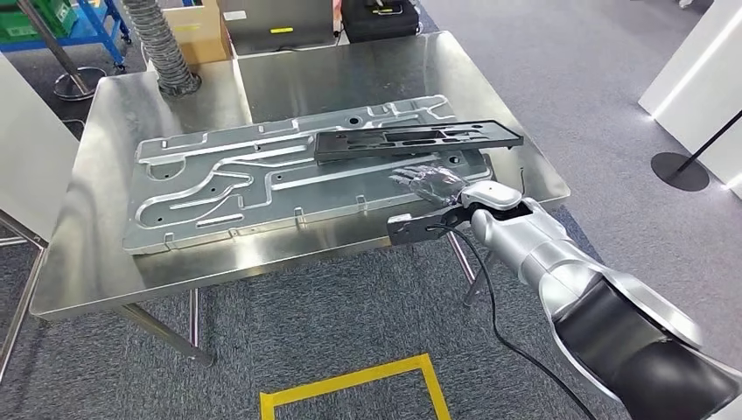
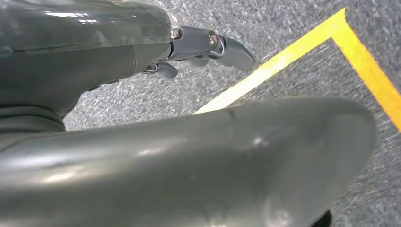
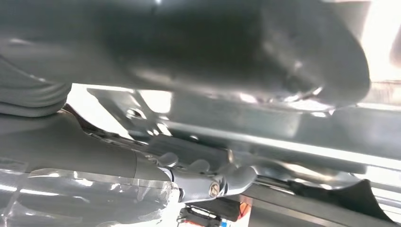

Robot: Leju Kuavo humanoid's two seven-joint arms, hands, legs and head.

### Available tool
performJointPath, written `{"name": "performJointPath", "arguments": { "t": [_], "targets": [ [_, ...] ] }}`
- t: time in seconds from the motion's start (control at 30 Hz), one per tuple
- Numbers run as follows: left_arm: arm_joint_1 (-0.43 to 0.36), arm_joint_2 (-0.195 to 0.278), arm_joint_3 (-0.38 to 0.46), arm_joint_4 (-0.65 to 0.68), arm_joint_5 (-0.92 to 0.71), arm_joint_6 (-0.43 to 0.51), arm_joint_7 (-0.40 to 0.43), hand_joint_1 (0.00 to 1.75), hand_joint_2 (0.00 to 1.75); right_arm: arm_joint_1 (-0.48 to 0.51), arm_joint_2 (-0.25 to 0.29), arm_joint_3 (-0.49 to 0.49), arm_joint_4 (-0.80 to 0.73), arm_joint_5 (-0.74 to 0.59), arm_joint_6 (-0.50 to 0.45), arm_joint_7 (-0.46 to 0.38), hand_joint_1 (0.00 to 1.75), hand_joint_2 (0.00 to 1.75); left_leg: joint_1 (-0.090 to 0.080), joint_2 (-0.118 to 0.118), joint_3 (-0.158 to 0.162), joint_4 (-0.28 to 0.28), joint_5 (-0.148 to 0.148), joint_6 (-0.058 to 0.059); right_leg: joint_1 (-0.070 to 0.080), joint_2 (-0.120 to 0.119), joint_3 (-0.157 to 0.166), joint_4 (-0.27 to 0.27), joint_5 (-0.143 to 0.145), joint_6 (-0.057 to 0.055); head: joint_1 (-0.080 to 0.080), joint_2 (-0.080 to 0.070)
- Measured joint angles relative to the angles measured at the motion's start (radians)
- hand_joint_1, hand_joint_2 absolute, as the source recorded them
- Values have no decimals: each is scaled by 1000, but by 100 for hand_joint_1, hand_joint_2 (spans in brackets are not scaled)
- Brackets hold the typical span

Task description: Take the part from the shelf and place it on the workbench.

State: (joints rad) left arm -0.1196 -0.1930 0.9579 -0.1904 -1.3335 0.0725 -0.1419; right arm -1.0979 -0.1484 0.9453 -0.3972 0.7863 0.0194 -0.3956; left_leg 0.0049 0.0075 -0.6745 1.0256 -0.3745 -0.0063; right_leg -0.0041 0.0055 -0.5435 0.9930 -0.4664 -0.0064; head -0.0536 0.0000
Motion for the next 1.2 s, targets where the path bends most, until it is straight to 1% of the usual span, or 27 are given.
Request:
{"name": "performJointPath", "arguments": {
  "t": [0.07, 0.1, 0.13, 0.17, 0.2, 0.23, 0.27, 0.33, 0.37, 0.4, 0.47, 0.5, 0.53, 0.57, 0.63, 0.67, 0.7, 0.73, 0.8, 0.83, 0.87, 0.93, 1.0, 1.07, 1.13, 1.17, 1.2],
  "targets": [
    [1, 0, 0, 0, -4, 2, -3, 0, 0, 0, -2, 0, 0, 1, 1, 0, 0, 0, 3, -1, -30, 84, -81, -8, -3, -3, -18, -8, 22, -11, 0, 0],
    [1, 0, 0, 0, -6, 2, -4, 0, 0, 1, -5, 0, 1, 2, 1, 0, 0, 0, 4, -1, -48, 150, -126, -11, -2, -4, -29, -7, 32, -13, 0, 0],
    [1, 0, 0, 0, -7, 2, -5, 0, 0, 2, -10, 0, 1, 2, 1, 0, 0, 0, 6, -1, -61, 213, -156, -15, -2, -5, -42, -7, 41, -12, 0, 0],
    [1, 0, 0, 0, -6, 2, -5, 0, 0, 3, -15, 0, 2, 2, 2, 0, 0, 0, 7, -1, -65, 257, -164, -18, -2, -6, -54, -5, 51, -11, 0, 0],
    [1, 0, 0, 0, -6, 2, -5, 0, 0, 5, -19, 0, 2, 3, 2, 0, 0, 0, 8, -1, -53, 269, -152, -19, -2, -6, -67, -3, 59, -9, 0, 0],
    [1, 0, 0, 0, -6, 2, -5, 0, 0, 6, -23, 0, 2, 2, 2, 0, 0, 0, 9, 0, -23, 244, -128, -20, -3, -6, -79, 0, 67, -6, 0, 0],
    [1, 1, 0, 0, -6, 2, -5, 0, 0, 7, -25, 0, 2, 2, 3, -1, 0, 0, 9, 0, 24, 187, -106, -18, -4, -6, -90, 5, 73, -3, 0, 0],
    [-3, 1, 0, 0, -6, 2, -4, 0, 0, 8, -27, -1, 2, -2, 3, -2, 0, 0, 7, 1, 118, 54, -102, -11, -1, -5, -107, 14, 83, 7, 0, 0],
    [-4, 1, 0, 0, -7, 2, -4, 0, 0, 9, -28, -1, 3, -5, 3, -4, 0, 0, 5, 1, 144, 11, -111, -7, 0, -5, -111, 18, 88, 13, 0, 0],
    [-5, 1, 0, 0, -7, 2, -3, 0, 0, 11, -28, -2, 3, -8, 4, -5, 0, 0, 3, 0, 154, -8, -119, -2, 1, -6, -114, 19, 93, 19, 0, 0],
    [-5, 0, 0, 0, -7, 2, -1, 0, 0, 17, -27, -3, 5, -14, 5, -8, 0, 0, 3, 1, 148, -16, -111, 13, -1, -5, -118, 20, 99, 32, 0, 0],
    [-5, 0, 0, 0, -7, 2, 0, 0, 0, 19, -25, -4, 7, -16, 6, -9, 0, 0, 4, 3, 144, -19, -103, 22, -3, -5, -125, 32, 87, 39, 0, 0],
    [-6, 0, 0, 0, -7, 2, 0, 0, 0, 21, -22, -5, 8, -17, 6, -9, 0, 0, 5, 5, 138, -22, -94, 30, -5, -5, -139, 64, 60, 45, 0, 0],
    [-7, 0, 0, 0, -7, 2, 0, 0, 0, 23, -16, -7, 10, -17, 8, -10, 0, 0, 6, 8, 130, -23, -86, 35, -7, -4, -161, 118, 20, 50, 0, 0],
    [-7, 0, 0, 0, -7, 2, 1, 0, 0, 29, -5, -10, 14, -18, 10, -10, 0, 0, 4, 10, 112, -22, -73, 39, -8, -5, -212, 254, -57, 59, 0, 0],
    [-6, 0, 0, 0, -7, 2, 1, 0, 0, 34, 0, -12, 17, -18, 11, -10, 0, 0, 4, 10, 103, -21, -67, 38, -9, -5, -223, 297, -74, 61, 0, 0],
    [-5, 0, 0, 0, -7, 2, 1, 0, 0, 39, 4, -13, 19, -18, 12, -10, 0, 0, 4, 10, 95, -20, -62, 37, -9, -5, -215, 303, -73, 62, 0, 0],
    [-5, 0, 0, 0, -6, 2, 2, 0, 0, 41, 8, -14, 21, -19, 13, -11, 0, 0, 4, 10, 89, -18, -58, 36, -9, -5, -187, 270, -56, 60, 0, 0],
    [-5, 0, 0, 0, -1, 3, 1, 0, 0, 39, 12, -19, 23, -23, 15, -16, 0, 0, 2, 9, 79, -14, -52, 30, -7, -3, -95, 130, -11, 52, 0, 0],
    [-5, 0, 0, 0, 2, 4, 1, 0, 0, 37, 14, -23, 24, -27, 17, -19, 0, 0, 1, 9, 76, -11, -49, 26, -5, -1, -60, 70, 5, 45, 0, 0],
    [-5, 0, 1, 0, 4, 6, 0, 0, 0, 36, 15, -26, 25, -31, 19, -22, 0, 0, 0, 8, 73, -10, -46, 21, -2, 0, -40, 33, 12, 39, 0, 0],
    [-4, 0, 4, 0, 7, 10, -3, 0, 0, 38, 16, -31, 31, -46, 23, -29, 0, 0, -1, 8, 70, -11, -40, 11, 2, 1, -38, 19, 16, 27, 0, 0],
    [-3, 0, 8, 0, 9, 13, -8, 0, 0, 51, 16, -43, 36, -72, 21, -40, 0, 0, -1, 6, 63, -4, -47, 0, -3, -1, -38, 11, 26, 15, 0, 0],
    [-2, 0, 12, 0, 8, 16, -13, 0, 0, 79, 14, -65, 40, -108, 4, -53, 0, 0, 1, 4, 35, 65, -98, -8, -8, -5, -40, 2, 37, 2, 0, 0],
    [-1, 0, 14, 0, 7, 19, -15, 0, 0, 123, 7, -89, 44, -133, -21, -60, 0, 0, 4, 2, -13, 195, -170, -13, -6, -8, -48, 1, 43, -3, 0, 0],
    [0, 0, 14, 0, 5, 20, -16, 0, 0, 149, 4, -99, 46, -140, -34, -59, 0, 0, 5, 2, -30, 245, -190, -16, -5, -9, -52, 2, 46, -3, 0, 0],
    [0, 0, 14, 0, 4, 19, -17, 0, 0, 174, 2, -109, 48, -144, -50, -56, 0, 0, 6, 3, -31, 263, -191, -17, -5, -11, -56, 3, 48, -2, 0, 0]
  ]
}}
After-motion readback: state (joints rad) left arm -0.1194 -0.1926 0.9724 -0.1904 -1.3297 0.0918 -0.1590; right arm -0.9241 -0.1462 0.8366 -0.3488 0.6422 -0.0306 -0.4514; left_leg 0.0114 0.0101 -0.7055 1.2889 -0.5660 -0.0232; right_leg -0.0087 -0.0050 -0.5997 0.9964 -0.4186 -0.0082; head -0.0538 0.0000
